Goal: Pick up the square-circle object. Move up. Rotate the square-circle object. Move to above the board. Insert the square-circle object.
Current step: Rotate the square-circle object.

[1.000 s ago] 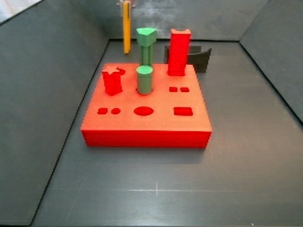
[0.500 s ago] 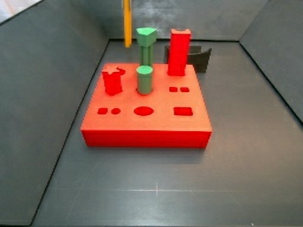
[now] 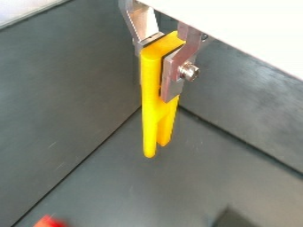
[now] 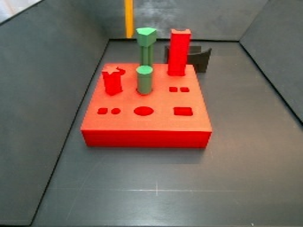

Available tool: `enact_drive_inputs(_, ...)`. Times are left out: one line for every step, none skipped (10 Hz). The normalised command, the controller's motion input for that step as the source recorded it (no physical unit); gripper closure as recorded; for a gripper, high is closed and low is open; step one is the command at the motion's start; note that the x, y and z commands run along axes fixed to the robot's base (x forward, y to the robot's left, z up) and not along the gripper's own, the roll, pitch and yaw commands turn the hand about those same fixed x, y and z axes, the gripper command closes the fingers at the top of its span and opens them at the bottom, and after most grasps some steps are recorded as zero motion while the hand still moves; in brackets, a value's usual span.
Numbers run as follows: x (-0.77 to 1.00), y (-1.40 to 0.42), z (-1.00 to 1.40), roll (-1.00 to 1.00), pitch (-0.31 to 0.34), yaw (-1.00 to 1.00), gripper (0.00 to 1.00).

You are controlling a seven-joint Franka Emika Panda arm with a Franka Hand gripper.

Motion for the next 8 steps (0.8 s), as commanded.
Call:
enact_drive_inputs(0.2, -1.0, 0.58, 0.0, 0.058, 0.01, 1.0)
enact_drive_inputs(0.17, -0.87, 0.49, 0.0, 0.069, 0.02, 1.0)
enact_drive_inputs(0.12, -0.63, 0.32, 0.0, 0.077, 0.02, 1.0)
enact_drive_inputs(0.08, -0.39, 0.17, -0.01, 0.075, 0.02, 1.0)
enact_drive_inputs(0.05, -0.11, 0.0, 0.0, -0.025, 0.39, 1.0)
enact_drive_inputs(0.04, -0.06, -0.02, 0.0, -0.016, 0.35, 1.0)
enact_drive_inputs(0.03, -0.03, -0.02, 0.0, -0.015, 0.26, 1.0)
enact_drive_inputs(0.0, 0.0, 0.0, 0.0, -0.015, 0.27, 1.0)
